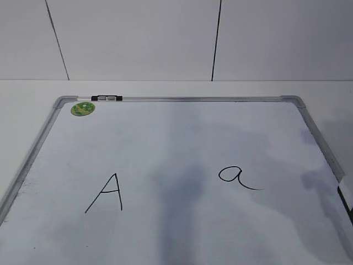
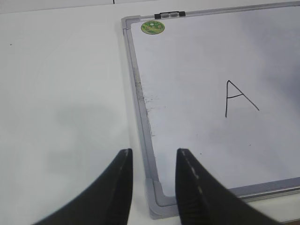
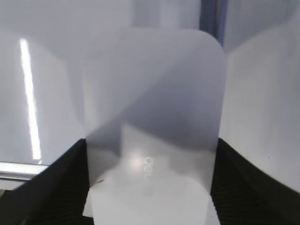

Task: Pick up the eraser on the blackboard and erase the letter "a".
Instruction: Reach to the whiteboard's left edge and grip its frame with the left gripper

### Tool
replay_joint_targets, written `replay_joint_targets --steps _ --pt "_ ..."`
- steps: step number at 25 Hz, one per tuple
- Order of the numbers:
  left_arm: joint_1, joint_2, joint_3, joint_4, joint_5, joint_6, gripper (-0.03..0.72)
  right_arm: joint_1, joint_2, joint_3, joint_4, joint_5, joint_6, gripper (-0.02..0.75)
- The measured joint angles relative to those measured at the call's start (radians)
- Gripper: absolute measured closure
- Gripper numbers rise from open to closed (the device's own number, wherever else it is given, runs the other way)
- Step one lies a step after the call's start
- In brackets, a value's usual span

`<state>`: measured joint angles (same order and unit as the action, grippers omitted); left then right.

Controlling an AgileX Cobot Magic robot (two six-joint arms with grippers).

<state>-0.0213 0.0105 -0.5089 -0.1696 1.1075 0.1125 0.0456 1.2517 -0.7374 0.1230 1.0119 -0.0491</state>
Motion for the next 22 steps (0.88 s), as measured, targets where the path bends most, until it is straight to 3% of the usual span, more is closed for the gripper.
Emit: replay_joint_targets --steps 10,22 --pt "0.0 0.0 0.0 0.0 0.0 0.0 0.454 0.0 -0.05 -0.1 0.057 0.162 0.0 0.167" --pt "0.0 0.0 0.0 -0.006 0.0 0.0 0.454 0.0 -0.051 -0.114 0.073 0.178 0.0 0.167"
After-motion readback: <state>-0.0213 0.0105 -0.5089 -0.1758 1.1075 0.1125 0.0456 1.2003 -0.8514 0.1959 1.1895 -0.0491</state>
